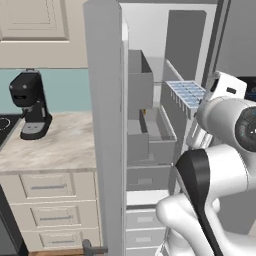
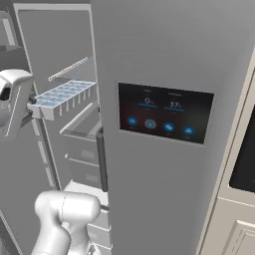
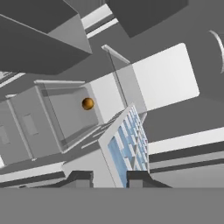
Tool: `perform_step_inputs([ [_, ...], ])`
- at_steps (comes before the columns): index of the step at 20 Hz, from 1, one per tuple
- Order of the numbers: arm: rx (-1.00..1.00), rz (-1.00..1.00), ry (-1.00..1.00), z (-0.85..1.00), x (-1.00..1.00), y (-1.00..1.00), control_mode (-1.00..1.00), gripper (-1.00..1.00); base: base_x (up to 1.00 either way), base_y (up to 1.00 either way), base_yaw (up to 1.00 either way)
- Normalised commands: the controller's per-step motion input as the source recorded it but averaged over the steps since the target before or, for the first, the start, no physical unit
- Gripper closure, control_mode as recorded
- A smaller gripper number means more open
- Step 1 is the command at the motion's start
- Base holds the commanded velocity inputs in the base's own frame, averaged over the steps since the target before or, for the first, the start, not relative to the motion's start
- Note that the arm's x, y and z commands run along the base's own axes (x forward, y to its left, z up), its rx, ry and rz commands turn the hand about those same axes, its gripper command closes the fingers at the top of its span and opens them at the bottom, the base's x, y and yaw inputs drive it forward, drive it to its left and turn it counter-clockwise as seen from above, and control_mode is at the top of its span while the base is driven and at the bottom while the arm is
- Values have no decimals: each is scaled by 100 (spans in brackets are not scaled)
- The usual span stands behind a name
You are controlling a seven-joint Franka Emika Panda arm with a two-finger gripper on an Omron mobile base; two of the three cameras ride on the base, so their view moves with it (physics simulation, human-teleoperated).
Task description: Open the freezer door, pick up the ice cube tray from the freezer, and place it on the dining counter.
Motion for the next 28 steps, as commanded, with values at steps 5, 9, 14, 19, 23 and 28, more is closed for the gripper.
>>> perform_step_inputs([
  [5,0,0,0,0,0,0,100,100,-72,-1,3],
  [9,0,0,0,0,0,0,100,100,-70,-25,10],
  [14,0,0,0,0,0,0,100,100,-66,-66,18],
  [19,0,0,0,0,0,0,100,100,-63,-77,27],
  [23,0,0,0,0,0,0,100,100,-63,-52,42],
  [28,0,0,0,0,0,0,100,100,-72,-11,52],
])
